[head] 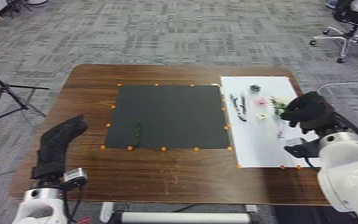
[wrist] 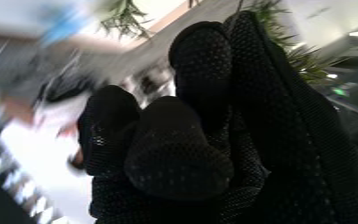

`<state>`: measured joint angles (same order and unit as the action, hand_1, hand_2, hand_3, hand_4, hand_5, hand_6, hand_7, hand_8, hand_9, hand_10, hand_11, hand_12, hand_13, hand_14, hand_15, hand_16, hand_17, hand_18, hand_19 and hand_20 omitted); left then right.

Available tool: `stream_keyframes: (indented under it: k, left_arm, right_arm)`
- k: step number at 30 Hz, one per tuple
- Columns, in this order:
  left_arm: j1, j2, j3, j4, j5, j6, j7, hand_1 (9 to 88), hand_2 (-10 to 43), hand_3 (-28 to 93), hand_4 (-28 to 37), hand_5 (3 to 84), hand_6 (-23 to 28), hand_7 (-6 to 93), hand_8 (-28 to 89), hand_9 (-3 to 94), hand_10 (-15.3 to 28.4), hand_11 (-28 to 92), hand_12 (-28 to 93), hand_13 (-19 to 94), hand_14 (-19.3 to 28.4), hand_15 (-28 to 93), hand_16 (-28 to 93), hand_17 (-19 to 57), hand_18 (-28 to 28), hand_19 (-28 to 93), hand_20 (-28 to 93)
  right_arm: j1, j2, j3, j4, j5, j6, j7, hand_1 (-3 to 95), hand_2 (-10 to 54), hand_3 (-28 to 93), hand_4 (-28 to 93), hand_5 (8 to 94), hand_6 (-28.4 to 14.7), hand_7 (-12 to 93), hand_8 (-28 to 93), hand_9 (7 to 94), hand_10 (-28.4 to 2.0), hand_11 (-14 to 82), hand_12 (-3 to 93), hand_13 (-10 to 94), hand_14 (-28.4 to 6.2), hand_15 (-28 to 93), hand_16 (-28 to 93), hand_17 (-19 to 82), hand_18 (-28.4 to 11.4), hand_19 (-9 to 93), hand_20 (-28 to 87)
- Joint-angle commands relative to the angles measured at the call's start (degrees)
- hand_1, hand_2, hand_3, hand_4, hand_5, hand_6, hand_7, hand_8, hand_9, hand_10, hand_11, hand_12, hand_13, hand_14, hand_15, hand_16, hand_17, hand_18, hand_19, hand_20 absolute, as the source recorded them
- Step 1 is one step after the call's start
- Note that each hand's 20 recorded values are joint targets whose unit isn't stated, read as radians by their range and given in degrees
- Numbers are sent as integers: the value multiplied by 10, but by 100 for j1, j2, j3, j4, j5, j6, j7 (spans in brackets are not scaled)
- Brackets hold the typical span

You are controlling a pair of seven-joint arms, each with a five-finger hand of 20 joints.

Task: Arrange flowers

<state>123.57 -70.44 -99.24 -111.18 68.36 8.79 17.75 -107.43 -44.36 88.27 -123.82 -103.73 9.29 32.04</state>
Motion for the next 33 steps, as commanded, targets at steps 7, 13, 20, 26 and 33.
stream_keyframes:
  k: [7,13,20,26,33]
  left_arm:
    - [70,58,12,-32,19,-28,-37,213,56,716,-283,492,41,122,-71,482,143,203,118,389,176,209,24,38,142,149,168]
    - [81,67,9,-49,-11,-19,-58,207,58,717,-283,493,40,123,-72,482,143,204,118,389,177,211,23,38,142,150,168]
    - [80,63,41,-34,-13,-27,-53,204,59,717,-283,494,41,124,-72,483,143,206,118,389,176,211,22,38,141,149,167]
    - [-20,72,93,9,15,-110,-31,202,57,720,-283,493,39,124,-72,479,142,205,117,388,175,212,22,37,142,150,168]
    - [-114,53,73,79,50,-365,55,197,38,731,-283,492,38,126,-72,477,140,208,117,387,175,212,21,37,142,148,167]
  right_arm:
    - [3207,-987,-3122,1059,133,-363,-212,643,-95,508,-46,730,-41,336,220,898,-93,289,435,937,-7,613,342,650,-139,932,559]
    - [3564,-1510,-3736,1568,120,-459,-20,641,-95,511,-44,730,-45,344,208,900,-94,282,437,937,-8,611,341,651,-140,932,559]
    - [3815,-1823,-4472,1950,106,-537,83,637,-95,517,-45,731,-46,354,197,907,-94,277,425,937,-7,610,338,652,-137,932,556]
    - [3931,-2097,-4844,2303,251,-486,193,633,-95,519,-44,731,-46,362,182,930,-101,208,378,937,-9,587,332,648,-136,932,539]
    - [4028,-2354,-4918,2592,198,-321,210,629,-95,515,-48,737,-40,360,173,936,-114,161,317,937,-13,574,325,643,-138,932,527]
